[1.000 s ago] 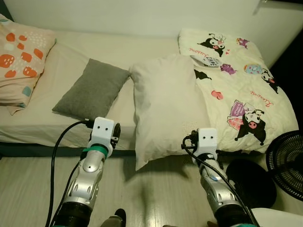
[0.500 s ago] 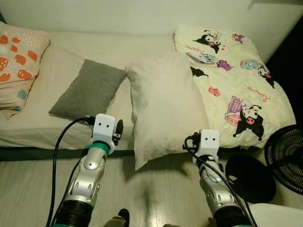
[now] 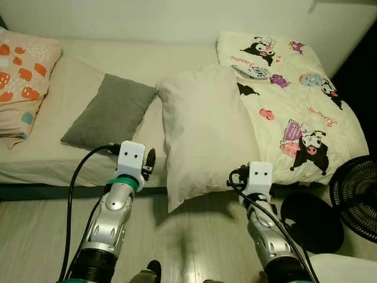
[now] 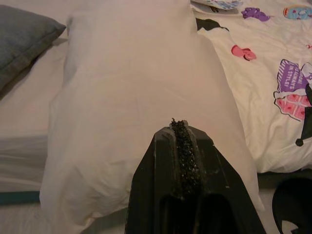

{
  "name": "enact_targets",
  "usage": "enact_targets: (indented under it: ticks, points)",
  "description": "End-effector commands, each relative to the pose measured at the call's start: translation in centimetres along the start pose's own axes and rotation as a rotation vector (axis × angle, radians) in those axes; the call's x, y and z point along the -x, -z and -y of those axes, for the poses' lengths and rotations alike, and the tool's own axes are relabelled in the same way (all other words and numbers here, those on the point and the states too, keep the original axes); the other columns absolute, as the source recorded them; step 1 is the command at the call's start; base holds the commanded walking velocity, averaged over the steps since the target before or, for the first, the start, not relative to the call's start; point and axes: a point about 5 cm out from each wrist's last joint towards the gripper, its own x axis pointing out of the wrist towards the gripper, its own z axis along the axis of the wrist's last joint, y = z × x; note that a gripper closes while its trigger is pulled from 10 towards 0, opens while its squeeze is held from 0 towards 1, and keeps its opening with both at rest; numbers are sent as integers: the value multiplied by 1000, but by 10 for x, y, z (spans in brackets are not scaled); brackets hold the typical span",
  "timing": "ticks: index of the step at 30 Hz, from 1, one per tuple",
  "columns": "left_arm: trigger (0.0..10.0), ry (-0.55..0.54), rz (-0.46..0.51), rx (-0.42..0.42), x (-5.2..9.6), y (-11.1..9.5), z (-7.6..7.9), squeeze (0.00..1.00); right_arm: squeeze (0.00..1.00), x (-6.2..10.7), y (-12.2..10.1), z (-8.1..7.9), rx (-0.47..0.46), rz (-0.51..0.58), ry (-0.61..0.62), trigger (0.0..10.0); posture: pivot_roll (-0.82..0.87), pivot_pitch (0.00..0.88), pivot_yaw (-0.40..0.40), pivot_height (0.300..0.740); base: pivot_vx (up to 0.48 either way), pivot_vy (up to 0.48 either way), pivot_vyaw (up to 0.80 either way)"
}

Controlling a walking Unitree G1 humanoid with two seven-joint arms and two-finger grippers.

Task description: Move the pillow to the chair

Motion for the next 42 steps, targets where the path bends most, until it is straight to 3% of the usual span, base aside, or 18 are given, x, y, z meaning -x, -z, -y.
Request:
enact_targets:
  ticks: [1,42]
  points:
    - [10000,10,-13,22,1,2,2,0,0,3,7,6,-7,-27,21,10000,-73,44,23,740,311,0,-800]
    - [10000,33,-15,17,-2,0,3,0,0,4,8,6,-24,-28,28,10000,-70,30,32,740,344,0,-50]
